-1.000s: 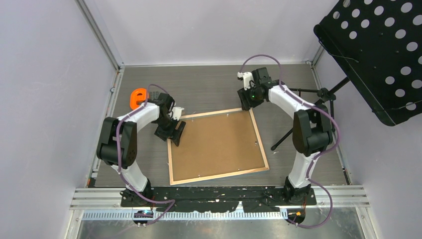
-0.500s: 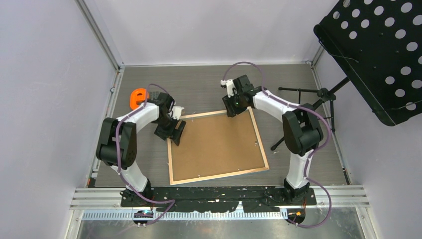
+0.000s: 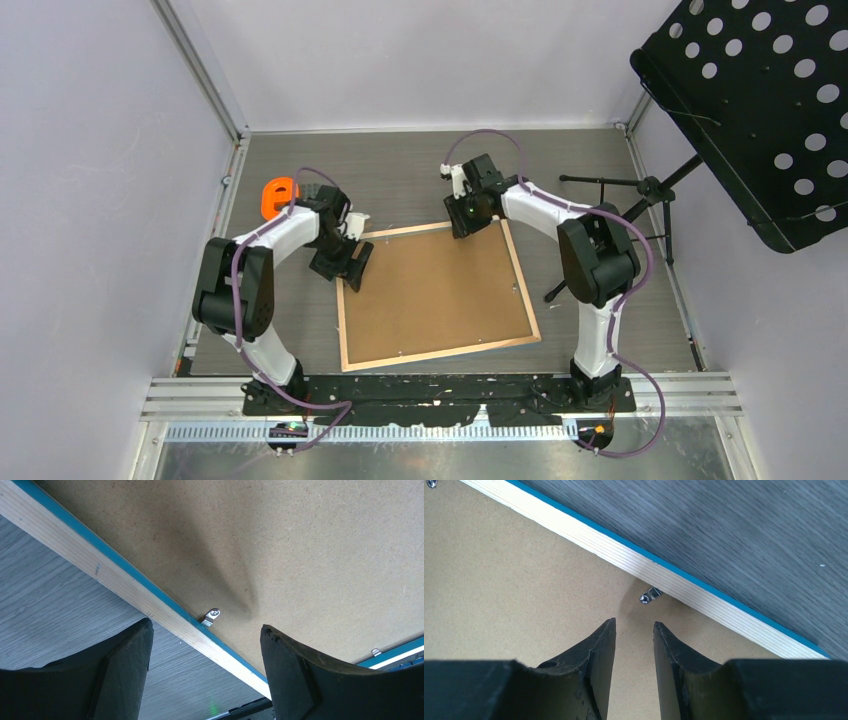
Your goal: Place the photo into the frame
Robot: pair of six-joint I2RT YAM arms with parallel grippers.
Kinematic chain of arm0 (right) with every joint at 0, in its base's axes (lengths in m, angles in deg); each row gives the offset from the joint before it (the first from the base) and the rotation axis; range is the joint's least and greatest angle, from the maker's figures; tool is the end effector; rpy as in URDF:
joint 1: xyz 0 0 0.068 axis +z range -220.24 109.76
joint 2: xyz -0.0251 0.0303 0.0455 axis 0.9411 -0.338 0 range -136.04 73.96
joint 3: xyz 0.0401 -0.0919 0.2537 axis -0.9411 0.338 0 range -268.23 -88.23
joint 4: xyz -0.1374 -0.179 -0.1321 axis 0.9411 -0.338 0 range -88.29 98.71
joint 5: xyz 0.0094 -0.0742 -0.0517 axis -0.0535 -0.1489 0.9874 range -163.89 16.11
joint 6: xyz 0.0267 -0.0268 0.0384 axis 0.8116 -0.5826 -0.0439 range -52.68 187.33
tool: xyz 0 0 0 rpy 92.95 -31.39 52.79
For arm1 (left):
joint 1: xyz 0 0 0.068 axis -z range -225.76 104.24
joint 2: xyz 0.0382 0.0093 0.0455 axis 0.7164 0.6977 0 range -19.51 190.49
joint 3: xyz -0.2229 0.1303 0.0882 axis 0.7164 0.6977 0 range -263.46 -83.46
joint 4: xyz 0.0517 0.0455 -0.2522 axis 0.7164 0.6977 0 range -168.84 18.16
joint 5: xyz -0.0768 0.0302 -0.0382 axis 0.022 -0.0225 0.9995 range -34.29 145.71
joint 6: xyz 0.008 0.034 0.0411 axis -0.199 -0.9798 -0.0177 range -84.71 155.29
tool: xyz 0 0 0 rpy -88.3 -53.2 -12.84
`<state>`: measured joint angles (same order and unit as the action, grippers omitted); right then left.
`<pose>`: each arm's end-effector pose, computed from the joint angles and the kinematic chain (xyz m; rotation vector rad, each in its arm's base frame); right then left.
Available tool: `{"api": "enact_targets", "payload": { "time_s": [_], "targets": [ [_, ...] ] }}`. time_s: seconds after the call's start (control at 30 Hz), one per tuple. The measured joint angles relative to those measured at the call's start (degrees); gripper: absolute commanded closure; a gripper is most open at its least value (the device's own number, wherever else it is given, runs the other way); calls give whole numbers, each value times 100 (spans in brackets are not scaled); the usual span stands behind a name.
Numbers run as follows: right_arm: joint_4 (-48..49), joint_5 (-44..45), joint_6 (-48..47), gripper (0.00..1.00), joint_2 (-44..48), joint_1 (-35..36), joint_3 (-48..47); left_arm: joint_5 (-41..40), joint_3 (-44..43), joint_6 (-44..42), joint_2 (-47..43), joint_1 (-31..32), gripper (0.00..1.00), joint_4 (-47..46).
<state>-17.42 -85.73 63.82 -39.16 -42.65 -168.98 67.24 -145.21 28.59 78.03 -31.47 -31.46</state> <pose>0.3685 0.2008 0.1830 -0.7748 2.4992 0.4191 0.2904 -0.0814 0.1725 0.5682 2.9660 -0.3162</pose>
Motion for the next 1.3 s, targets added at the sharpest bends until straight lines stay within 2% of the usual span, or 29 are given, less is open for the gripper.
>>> {"api": "enact_targets", "payload": {
  "time_s": [1.3],
  "targets": [
    [85, -44, 26, 65, -457, 0, -400, 4, 0, -109, -2, 0, 23, 2]
  ]
}}
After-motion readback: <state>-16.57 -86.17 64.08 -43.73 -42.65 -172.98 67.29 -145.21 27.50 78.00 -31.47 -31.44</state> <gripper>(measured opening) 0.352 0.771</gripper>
